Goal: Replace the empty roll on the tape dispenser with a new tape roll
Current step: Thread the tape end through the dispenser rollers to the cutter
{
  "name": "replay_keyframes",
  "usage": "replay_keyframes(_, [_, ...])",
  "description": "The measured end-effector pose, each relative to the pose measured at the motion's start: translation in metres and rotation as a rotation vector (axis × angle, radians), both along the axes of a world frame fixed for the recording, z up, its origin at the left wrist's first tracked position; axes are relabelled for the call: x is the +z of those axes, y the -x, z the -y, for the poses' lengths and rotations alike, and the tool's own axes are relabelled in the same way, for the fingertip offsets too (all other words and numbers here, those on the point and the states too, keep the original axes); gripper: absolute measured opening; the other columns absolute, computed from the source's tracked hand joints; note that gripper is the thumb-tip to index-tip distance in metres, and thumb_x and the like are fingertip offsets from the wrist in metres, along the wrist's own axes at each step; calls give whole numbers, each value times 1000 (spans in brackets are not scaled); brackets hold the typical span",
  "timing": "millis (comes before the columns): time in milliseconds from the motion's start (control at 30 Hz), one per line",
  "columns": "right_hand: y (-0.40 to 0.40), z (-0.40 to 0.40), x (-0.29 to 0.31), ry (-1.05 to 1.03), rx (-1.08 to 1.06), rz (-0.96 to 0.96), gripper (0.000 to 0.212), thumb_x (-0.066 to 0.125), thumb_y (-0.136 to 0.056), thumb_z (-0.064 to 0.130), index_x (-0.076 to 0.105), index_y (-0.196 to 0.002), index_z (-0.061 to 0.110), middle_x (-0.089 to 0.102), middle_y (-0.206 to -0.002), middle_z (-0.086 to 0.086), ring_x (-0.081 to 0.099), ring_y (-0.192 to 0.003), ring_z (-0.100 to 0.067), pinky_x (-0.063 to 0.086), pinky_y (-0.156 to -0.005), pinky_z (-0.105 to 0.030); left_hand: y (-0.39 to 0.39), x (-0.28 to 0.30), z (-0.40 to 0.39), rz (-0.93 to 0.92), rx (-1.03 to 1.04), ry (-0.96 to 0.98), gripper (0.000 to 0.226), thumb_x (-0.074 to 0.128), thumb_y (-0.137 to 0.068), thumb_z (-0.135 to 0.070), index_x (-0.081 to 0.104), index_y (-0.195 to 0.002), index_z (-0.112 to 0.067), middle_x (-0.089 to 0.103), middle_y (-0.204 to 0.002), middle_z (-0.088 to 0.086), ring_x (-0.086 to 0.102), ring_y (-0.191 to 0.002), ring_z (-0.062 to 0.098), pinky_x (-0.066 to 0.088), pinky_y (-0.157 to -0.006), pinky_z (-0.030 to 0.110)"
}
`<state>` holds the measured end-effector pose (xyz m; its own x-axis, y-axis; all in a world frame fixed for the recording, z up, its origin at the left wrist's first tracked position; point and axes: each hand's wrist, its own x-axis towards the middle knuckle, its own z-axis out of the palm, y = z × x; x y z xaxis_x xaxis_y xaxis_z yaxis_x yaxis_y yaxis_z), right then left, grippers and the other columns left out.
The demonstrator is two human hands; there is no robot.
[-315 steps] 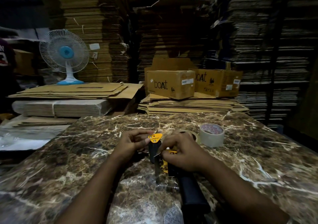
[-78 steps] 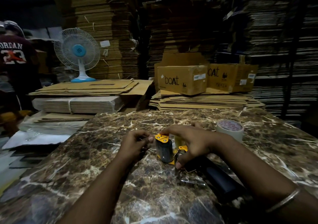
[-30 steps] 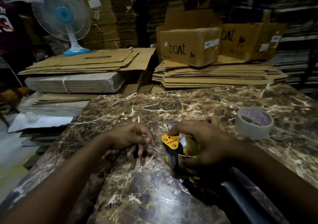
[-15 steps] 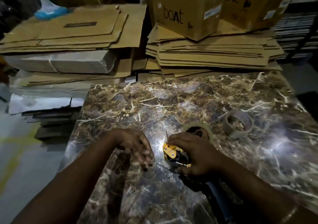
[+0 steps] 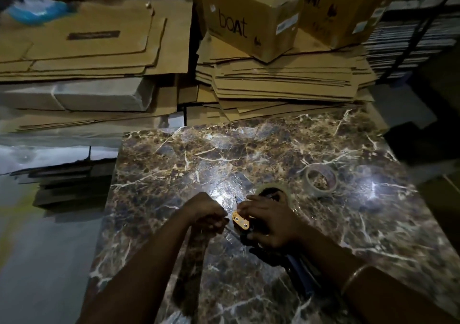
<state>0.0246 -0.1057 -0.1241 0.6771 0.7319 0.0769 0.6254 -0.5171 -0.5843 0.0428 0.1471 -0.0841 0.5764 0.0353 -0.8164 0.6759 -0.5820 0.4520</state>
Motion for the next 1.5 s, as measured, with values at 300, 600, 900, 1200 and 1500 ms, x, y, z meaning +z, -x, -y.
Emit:
replay_keyframes(300, [42, 6, 8, -4, -380, 70, 41, 54, -93, 40, 65, -130, 28, 65, -140, 3, 57, -133, -23, 42, -102, -60, 10, -3, 26, 270, -55, -298, 22, 72, -67, -20, 55, -65, -8, 51, -59, 4, 54, -61, 19, 29, -41, 22])
replay_keyframes(600, [74, 19, 5, -278, -1184, -689, 50, 78, -72, 60, 58, -70, 15, 60, -67, -1, 59, -62, -16, 48, -65, -38, 5, -4, 40, 337, -172, -400, 23, 68, -67, -15, 45, -63, -10, 55, -72, 9, 57, -72, 25, 30, -43, 22])
replay_keyframes(900, [57, 35, -19, -510, -991, -1385, 72, 46, -92, 73, 80, -102, 10, 79, -87, -8, 73, -74, -24, 59, -71, -38, -6, -3, 43, 227, -166, -357, 28, 69, -78, -21, 55, -57, -8, 55, -65, 5, 68, -83, 29, 47, -65, 29])
replay_keyframes(1200, [69, 26, 8, -470, -793, -1649, 78, 39, -85, 72, 71, -81, 1, 62, -57, -9, 53, -39, -19, 39, -42, -21, -4, -11, 20, 301, -140, -146, 8, 75, -73, -15, 82, -75, -15, 78, -75, 7, 70, -69, 20, 57, -75, 31])
replay_keyframes(1500, [51, 56, 6, -513, -865, -1474, 103, 69, -68, 76, 65, -101, -22, 58, -71, -23, 51, -52, -30, 38, -47, -28, -20, -35, 32, 596, -45, 73, 28, 65, -64, -21, 73, -58, -48, 76, -70, -6, 73, -75, 20, 60, -80, 39])
